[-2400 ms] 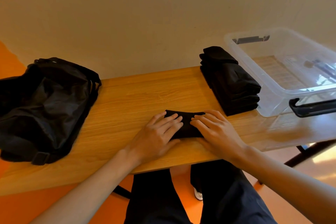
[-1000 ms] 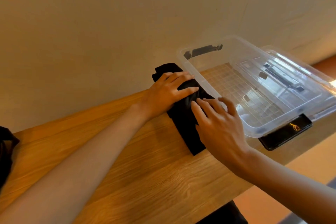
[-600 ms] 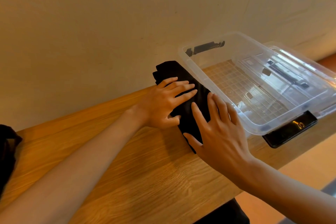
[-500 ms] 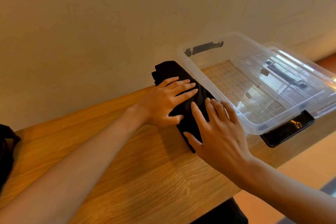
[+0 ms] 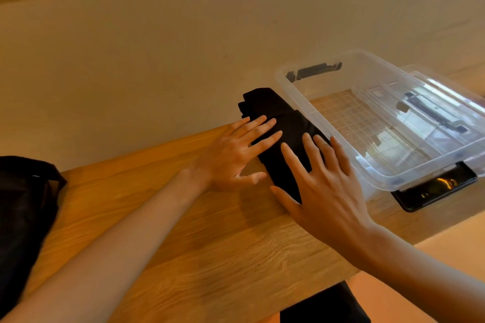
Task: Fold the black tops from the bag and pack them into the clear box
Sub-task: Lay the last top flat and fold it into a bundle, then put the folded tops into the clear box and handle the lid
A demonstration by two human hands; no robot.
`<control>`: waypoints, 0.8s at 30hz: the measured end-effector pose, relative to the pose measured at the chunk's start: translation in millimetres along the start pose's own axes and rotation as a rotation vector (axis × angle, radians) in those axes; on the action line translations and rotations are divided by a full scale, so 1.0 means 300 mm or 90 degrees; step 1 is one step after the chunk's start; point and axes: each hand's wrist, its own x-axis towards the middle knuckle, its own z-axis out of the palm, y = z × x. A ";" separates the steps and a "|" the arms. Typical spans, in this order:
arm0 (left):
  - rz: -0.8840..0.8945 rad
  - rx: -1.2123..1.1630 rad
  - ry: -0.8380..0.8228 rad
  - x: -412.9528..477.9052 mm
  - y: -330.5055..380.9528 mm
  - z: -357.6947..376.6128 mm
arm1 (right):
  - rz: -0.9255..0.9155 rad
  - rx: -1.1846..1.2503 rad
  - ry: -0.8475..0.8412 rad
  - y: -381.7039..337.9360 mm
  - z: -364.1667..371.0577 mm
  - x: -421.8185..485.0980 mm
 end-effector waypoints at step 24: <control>-0.622 0.212 0.027 -0.929 0.169 -0.378 | -0.226 0.295 -0.005 -0.746 -0.117 0.152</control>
